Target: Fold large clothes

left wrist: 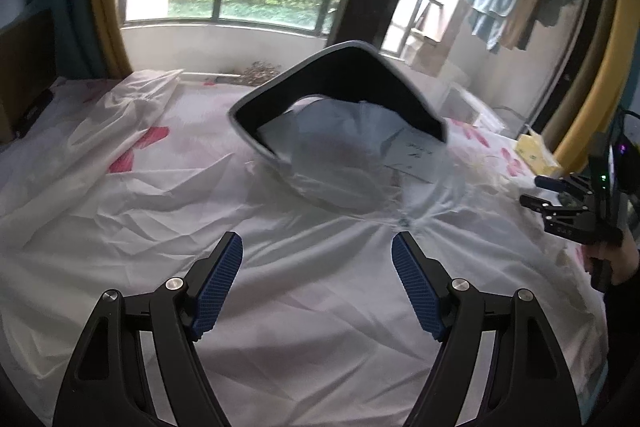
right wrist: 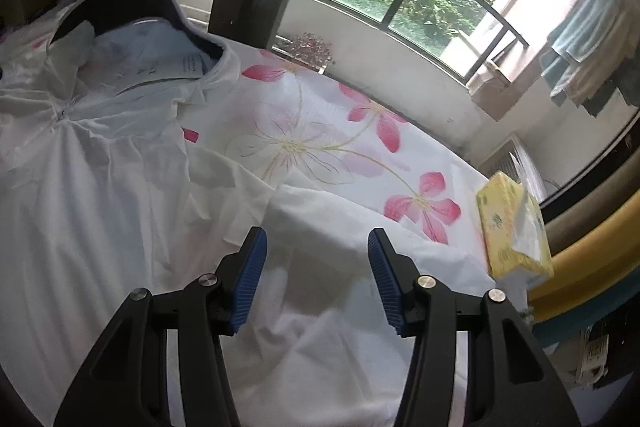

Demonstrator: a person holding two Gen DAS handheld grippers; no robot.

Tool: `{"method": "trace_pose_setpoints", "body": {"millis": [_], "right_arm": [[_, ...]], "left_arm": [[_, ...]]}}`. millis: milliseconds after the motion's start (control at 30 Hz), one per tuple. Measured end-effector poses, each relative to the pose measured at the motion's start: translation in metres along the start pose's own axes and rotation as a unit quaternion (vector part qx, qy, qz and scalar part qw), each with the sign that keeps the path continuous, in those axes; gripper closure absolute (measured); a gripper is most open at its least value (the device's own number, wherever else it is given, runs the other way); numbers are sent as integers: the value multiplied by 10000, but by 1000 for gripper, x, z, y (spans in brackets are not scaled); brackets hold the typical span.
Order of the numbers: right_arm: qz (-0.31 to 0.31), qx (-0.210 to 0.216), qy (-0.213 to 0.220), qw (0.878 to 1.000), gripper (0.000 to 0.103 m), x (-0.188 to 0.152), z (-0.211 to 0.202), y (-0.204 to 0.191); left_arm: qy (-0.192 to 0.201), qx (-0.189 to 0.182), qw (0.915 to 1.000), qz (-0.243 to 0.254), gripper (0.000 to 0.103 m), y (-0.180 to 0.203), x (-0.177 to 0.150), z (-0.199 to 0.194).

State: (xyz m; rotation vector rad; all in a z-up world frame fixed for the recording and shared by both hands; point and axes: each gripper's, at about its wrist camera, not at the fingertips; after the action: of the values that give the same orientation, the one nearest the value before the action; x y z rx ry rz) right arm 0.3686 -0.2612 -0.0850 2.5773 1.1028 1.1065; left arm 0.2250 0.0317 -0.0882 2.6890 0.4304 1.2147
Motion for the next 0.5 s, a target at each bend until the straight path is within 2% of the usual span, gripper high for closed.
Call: {"method": "trace_pose_setpoints", "body": {"millis": [333, 367, 400, 433, 500], "right_arm": [[46, 236, -158, 9996, 51, 8, 21, -5], [98, 271, -137, 9995, 59, 8, 20, -3], [118, 298, -94, 9994, 89, 10, 19, -1], [144, 308, -84, 9994, 95, 10, 18, 1], [207, 215, 15, 9996, 99, 12, 11, 7]], "left_arm": [[-77, 35, 9999, -132, 23, -7, -2, 1], [-68, 28, 9999, -123, 23, -6, -1, 0], [-50, 18, 9999, -106, 23, -4, -1, -2], [-32, -10, 9999, -117, 23, -4, 0, -3], [30, -39, 9999, -109, 23, -1, 1, -8]]}}
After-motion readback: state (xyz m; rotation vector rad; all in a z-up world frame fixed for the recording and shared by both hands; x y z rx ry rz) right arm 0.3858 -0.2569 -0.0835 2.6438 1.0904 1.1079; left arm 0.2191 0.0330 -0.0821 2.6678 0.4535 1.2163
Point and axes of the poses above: each gripper's, at about its wrist camera, not at the fingertips, and z roughly the way its jaws point, y to its right, x to its top, and after that the axes turned 2 degrees about -x, right-handed
